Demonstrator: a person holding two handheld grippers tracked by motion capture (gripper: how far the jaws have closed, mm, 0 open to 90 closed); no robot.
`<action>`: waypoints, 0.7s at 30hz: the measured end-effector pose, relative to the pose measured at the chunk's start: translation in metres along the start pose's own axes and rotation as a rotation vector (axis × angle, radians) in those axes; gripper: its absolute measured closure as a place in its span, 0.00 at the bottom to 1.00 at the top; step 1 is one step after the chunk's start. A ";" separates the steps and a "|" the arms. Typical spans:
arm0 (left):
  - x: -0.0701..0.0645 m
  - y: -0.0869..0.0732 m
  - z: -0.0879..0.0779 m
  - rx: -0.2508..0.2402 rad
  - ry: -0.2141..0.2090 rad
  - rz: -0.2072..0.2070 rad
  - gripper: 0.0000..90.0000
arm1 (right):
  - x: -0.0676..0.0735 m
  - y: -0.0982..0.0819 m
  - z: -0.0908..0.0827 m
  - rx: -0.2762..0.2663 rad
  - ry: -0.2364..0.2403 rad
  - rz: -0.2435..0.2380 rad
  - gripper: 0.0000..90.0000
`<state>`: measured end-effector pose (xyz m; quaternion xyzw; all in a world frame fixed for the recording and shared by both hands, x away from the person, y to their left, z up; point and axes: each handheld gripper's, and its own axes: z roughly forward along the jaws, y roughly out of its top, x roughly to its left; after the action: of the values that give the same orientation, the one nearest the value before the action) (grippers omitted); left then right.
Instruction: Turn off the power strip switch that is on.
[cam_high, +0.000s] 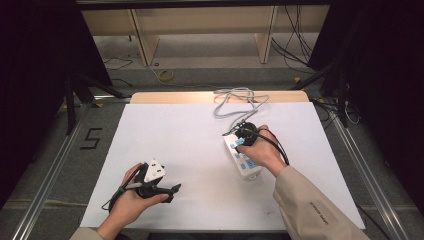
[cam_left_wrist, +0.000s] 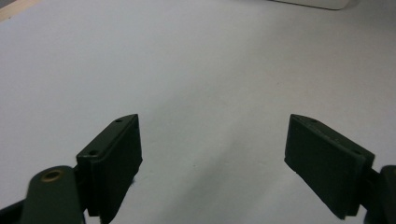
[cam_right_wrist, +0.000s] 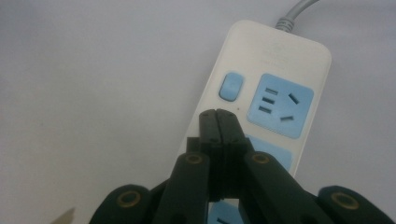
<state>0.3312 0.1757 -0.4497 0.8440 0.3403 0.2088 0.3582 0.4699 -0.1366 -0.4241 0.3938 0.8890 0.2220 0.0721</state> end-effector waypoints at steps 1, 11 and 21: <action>0.000 0.000 0.000 0.000 0.000 0.000 0.20 | 0.000 0.000 0.001 0.006 0.000 0.003 1.00; 0.000 0.000 0.000 0.000 0.000 0.000 0.20 | 0.000 0.002 0.006 0.037 0.002 0.005 1.00; 0.000 0.000 0.001 -0.003 0.000 0.002 0.20 | 0.000 0.003 0.011 0.068 0.002 0.012 1.00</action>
<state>0.3315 0.1752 -0.4501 0.8438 0.3393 0.2095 0.3591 0.4753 -0.1307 -0.4324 0.4012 0.8937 0.1926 0.0567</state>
